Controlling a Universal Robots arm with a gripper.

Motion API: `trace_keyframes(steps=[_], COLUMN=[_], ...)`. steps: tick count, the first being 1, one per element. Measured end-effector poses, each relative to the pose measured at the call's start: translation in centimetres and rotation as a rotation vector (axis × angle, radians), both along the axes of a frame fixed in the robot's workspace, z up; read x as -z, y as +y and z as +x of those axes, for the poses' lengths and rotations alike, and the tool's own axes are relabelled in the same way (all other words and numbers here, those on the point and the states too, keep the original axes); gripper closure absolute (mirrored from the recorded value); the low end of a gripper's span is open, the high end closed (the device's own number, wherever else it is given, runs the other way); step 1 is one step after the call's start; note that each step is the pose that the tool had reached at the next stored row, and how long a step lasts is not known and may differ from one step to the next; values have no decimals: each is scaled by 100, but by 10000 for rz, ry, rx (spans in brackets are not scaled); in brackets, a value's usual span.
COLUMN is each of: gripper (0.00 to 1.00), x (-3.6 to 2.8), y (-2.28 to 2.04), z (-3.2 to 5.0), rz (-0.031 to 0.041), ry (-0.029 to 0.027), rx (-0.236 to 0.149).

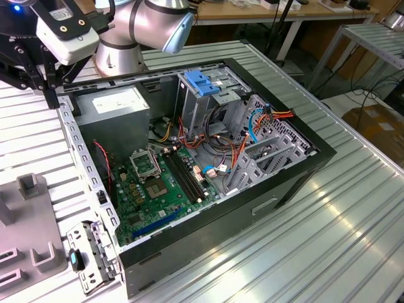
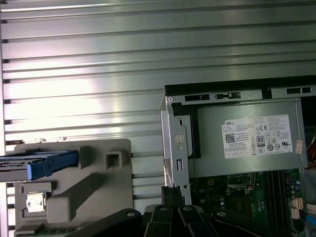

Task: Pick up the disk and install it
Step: 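Reach for the disk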

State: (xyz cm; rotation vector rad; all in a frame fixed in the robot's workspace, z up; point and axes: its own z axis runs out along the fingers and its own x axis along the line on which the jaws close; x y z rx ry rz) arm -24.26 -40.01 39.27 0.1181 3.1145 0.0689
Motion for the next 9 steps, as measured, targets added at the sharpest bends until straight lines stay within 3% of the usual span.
trace_keyframes(steps=[7,9], gripper=[89,89], x=[0,0], y=[0,0], z=[-27,-136], rz=[0,0], ry=[0,0], rx=[0,0])
